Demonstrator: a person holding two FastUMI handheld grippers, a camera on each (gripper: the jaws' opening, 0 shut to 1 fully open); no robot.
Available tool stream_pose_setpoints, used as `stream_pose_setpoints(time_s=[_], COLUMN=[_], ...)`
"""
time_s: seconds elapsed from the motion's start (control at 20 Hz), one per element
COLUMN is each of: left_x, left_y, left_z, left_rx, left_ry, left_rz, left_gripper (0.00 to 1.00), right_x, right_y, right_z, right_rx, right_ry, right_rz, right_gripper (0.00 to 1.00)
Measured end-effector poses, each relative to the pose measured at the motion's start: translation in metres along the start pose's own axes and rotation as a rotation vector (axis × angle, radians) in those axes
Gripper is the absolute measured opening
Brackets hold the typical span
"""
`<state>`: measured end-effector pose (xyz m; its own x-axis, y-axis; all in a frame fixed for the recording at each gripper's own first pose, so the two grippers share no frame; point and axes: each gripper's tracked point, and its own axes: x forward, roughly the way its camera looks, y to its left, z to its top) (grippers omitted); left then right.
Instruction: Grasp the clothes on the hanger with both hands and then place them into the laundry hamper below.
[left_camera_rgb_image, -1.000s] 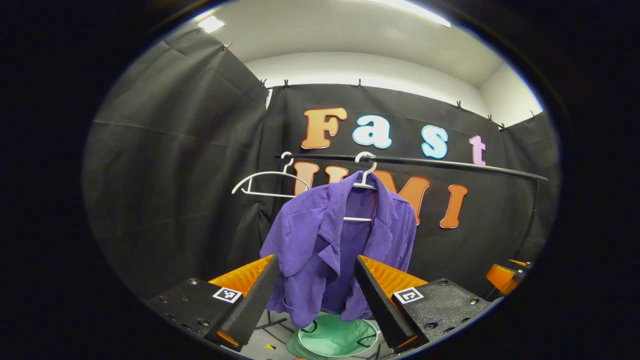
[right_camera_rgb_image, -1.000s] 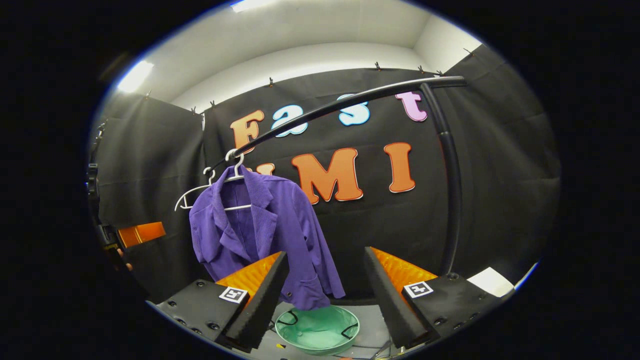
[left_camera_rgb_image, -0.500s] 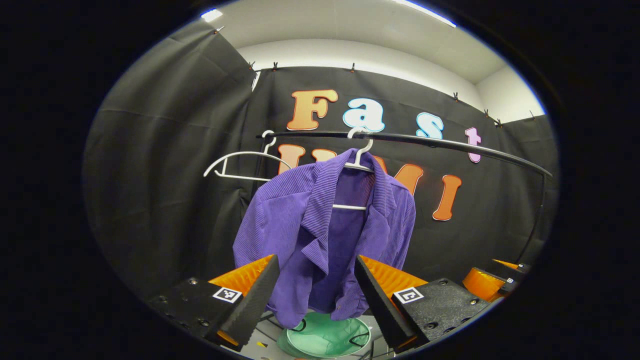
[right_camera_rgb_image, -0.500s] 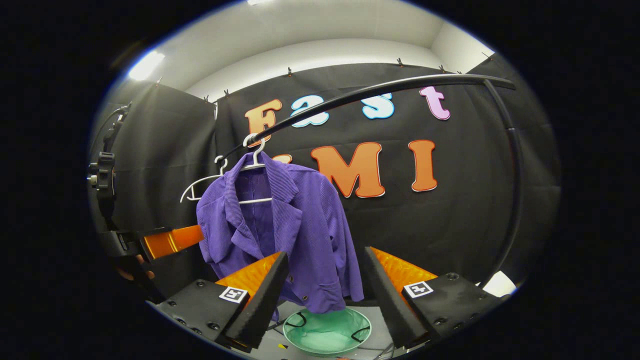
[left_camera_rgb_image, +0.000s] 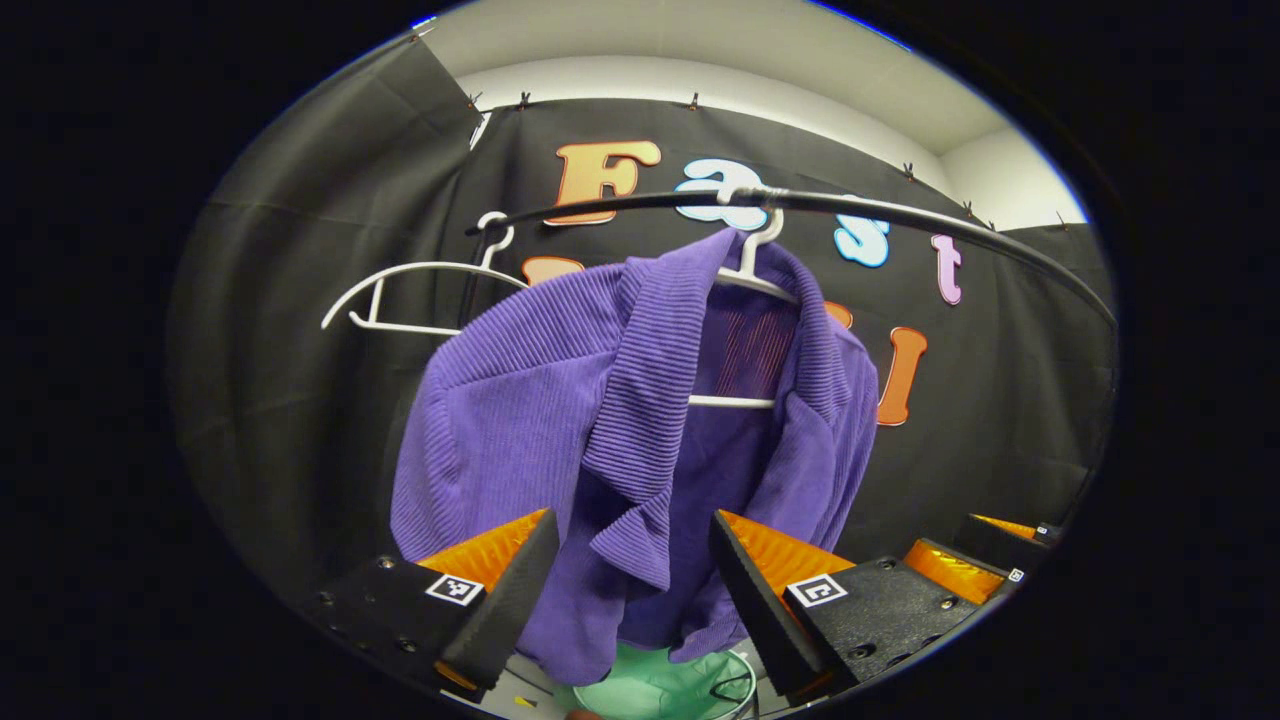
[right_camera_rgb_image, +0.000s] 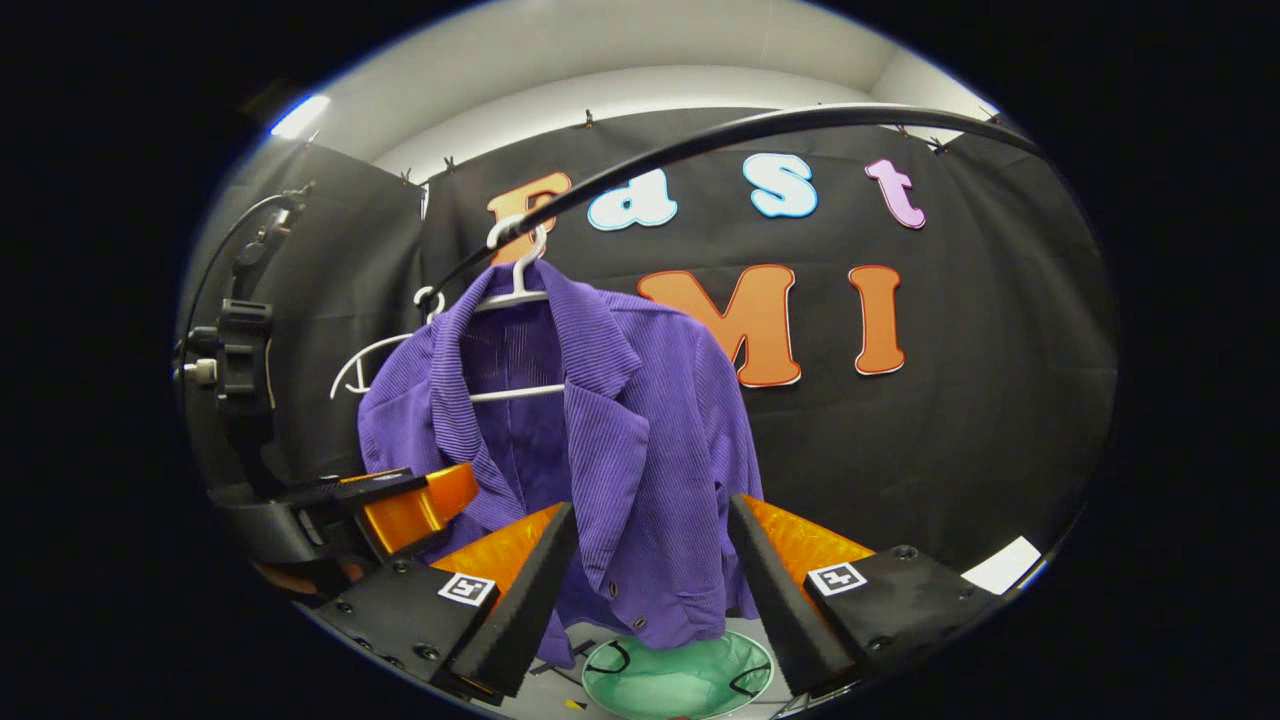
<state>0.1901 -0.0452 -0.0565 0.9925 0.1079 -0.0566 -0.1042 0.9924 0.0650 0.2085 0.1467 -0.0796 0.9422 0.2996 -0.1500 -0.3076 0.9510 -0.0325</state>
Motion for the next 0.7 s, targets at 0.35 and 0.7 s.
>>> stream_pose_setpoints(time_s=[0.35,0.7], left_x=[0.048,0.063], left_y=[0.02,0.024], left_z=[-0.009,-0.007], left_rx=[0.016,-0.005], left_ry=[-0.001,0.011], left_rz=[0.03,-0.001], left_gripper=[0.95,0.73], right_x=[0.05,0.106], right_y=[0.016,0.031], right_z=[-0.012,-0.025], right_rx=[-0.043,0.003], right_ry=[0.028,0.062], right_rz=[0.0,0.06], right_gripper=[0.98,0.98])
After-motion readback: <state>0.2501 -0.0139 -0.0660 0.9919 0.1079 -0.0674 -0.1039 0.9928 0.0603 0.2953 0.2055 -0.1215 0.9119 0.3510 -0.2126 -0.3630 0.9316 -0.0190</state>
